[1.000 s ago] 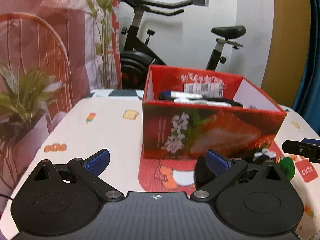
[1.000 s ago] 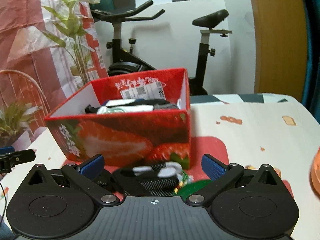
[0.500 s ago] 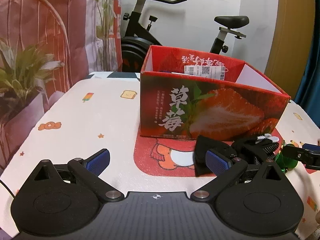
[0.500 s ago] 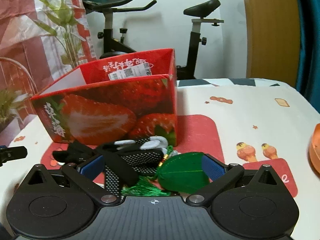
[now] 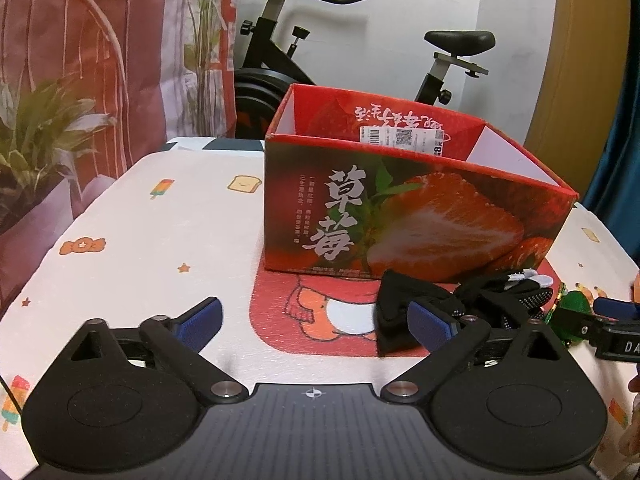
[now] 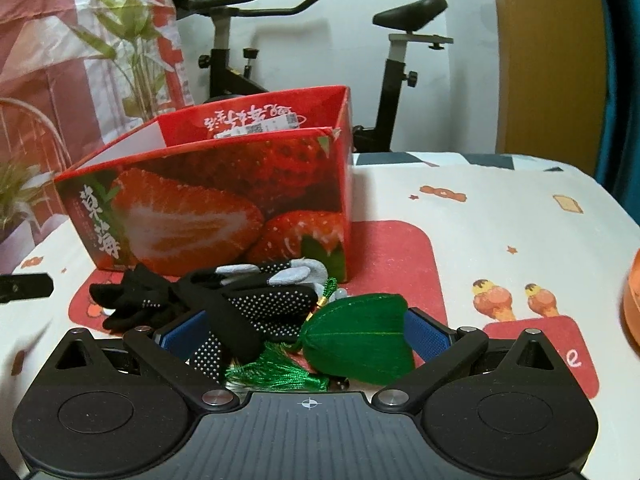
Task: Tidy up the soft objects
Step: 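Close both tools on the dotted gloves and lift them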
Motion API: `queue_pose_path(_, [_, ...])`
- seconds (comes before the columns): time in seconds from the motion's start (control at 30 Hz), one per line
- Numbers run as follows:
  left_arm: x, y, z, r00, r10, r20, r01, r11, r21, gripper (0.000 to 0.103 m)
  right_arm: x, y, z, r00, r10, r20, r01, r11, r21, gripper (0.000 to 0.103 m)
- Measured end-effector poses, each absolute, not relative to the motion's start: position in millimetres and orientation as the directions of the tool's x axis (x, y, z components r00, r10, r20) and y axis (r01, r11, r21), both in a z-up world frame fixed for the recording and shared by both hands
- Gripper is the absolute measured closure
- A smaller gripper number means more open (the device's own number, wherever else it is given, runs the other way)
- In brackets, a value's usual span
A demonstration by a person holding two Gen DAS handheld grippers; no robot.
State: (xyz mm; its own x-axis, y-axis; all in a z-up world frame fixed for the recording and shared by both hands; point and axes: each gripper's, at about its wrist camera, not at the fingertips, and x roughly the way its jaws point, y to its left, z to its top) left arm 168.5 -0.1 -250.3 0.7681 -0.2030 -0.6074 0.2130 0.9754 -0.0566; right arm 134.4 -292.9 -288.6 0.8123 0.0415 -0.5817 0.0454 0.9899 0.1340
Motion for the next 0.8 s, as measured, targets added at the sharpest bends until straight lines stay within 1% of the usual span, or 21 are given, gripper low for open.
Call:
queue_pose_path(0.17, [170.9,-3.8,-253.7,0.757,-0.218,-0.616,0.223,0.972,-0.071,0.006,135.5,-292.7,-291.3,0.809,0.050,-0.585,0.029,0.992,0.125,0.002])
queue_pose_path(0.37, [172.2,-7.6,-255.7,0.748,-0.242,-0.618,0.245,0.966,-0.082,0.013,136.4,-295.2,-292.1,0.812,0.052,-0.582,0.030,0.991,0.130,0.005])
queue_pose_path(0.43, [172.5,-9.1,-256.2,0.744,-0.253,-0.619,0.255,0.963,-0.087,0.016,134.3,-294.6,-289.5,0.818,0.051,-0.573,0.028,0.991,0.128,0.008])
queue_pose_path(0.53, [173.4,-11.7,-256.7,0.737,-0.272,-0.619,0.270,0.958,-0.099,0.020,132.2,-291.1,-282.3,0.830,0.065,-0.554,0.004,0.992,0.122,0.009])
queue_pose_path(0.6, [175.0,-13.8,-257.2,0.729,-0.288,-0.621,0.280,0.953,-0.113,0.021,133.7,-287.7,-277.8,0.837,0.079,-0.541,-0.016,0.993,0.119,0.009])
queue_pose_path(0.7, [180.6,-18.1,-258.2,0.716,-0.313,-0.624,0.291,0.946,-0.141,0.021,141.6,-281.8,-274.9,0.833,0.096,-0.545,-0.047,0.993,0.104,0.009])
queue_pose_path(0.8, [188.9,-24.8,-260.6,0.697,-0.344,-0.630,0.307,0.936,-0.171,0.021,151.2,-277.7,-273.7,0.827,0.100,-0.553,-0.060,0.994,0.090,0.012])
